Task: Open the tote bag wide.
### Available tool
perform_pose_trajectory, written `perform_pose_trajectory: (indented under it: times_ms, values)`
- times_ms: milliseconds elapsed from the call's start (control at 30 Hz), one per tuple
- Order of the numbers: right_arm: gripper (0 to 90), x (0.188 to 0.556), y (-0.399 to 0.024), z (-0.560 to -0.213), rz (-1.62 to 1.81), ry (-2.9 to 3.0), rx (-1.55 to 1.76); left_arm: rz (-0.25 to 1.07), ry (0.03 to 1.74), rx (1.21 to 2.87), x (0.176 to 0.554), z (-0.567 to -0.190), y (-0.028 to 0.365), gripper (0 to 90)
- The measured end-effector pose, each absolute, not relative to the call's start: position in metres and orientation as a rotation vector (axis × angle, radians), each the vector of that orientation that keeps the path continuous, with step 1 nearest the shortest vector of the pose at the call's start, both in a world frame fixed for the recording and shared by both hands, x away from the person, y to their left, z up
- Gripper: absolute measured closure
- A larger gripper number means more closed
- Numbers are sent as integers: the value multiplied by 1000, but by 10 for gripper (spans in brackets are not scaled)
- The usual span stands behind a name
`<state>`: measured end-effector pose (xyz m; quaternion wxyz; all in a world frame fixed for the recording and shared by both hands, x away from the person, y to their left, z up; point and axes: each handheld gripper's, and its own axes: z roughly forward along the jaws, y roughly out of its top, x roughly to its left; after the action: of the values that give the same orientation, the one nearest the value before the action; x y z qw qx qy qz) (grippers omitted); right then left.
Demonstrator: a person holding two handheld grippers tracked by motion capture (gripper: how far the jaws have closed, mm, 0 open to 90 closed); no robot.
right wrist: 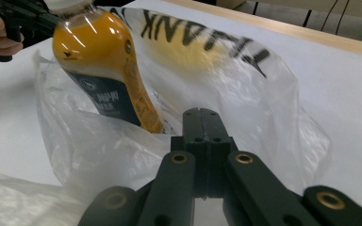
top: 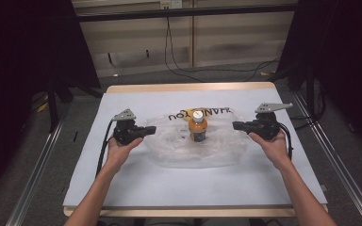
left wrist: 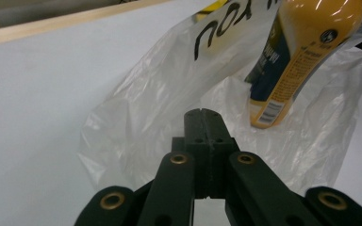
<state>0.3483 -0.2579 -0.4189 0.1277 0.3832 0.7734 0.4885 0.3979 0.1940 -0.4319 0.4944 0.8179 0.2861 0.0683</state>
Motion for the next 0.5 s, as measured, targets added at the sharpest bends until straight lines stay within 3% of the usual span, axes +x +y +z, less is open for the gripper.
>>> perform_pose_trajectory:
  times_ms: [267,433,500]
  values:
    - [900,364,-229,-407,1355,2395,1070,108,617,2063,406,-420,149,900]
    - [900,385,-205,-434,1188,2530,1093,60,577,2189,421,-438,111,900]
    - [900,393,-197,-446,1135,2594,1099,49,577,2327,428,-455,97,900]
